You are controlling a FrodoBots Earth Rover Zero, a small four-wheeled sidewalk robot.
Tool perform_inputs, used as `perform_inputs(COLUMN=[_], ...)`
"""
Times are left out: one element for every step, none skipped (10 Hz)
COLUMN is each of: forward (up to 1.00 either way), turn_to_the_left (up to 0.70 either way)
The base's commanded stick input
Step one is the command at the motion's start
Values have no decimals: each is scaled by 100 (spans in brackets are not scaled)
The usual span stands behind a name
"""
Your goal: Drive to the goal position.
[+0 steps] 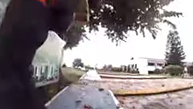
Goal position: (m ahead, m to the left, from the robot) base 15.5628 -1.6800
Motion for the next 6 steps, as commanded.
perform_inputs(forward=[50, 50, 50, 50, 50, 50], turn_to_the_left=[0, 0, 0, 0, 0, 0])
